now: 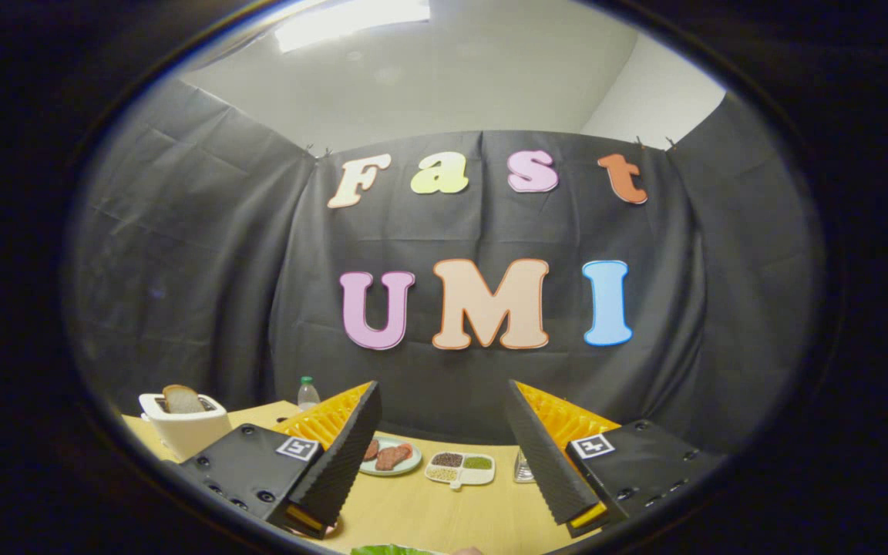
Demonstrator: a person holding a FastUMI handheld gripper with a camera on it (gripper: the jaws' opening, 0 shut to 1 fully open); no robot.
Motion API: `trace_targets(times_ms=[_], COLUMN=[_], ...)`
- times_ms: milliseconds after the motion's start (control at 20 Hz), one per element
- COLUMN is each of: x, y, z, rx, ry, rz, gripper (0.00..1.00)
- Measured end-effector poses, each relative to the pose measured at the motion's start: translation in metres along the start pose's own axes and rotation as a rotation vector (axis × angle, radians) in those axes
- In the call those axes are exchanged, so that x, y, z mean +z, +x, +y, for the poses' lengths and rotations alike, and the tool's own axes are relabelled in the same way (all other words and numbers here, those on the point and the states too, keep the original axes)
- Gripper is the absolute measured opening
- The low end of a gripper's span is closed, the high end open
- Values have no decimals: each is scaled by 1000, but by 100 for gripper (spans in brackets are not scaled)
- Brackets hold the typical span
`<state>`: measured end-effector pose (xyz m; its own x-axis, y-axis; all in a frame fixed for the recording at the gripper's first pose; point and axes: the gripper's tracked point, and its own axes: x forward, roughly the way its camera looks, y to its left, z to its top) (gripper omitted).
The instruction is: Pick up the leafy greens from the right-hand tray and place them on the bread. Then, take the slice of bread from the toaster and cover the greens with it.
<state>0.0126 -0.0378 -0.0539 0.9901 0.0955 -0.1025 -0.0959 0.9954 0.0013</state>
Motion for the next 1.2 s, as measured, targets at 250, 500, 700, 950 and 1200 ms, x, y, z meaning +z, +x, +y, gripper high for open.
trace_targets(times_ms=[250,500,700,950,1200], x=[-32,-73,-114,-167,-217], y=[2,5,2,-9,-31], z=[-2,6,22,31,42], rx=[45,144,287,416,535], ry=[-20,-46,-97,-169,-273], rz=[50,145,261,417,552], gripper=[100,100,100,100,100])
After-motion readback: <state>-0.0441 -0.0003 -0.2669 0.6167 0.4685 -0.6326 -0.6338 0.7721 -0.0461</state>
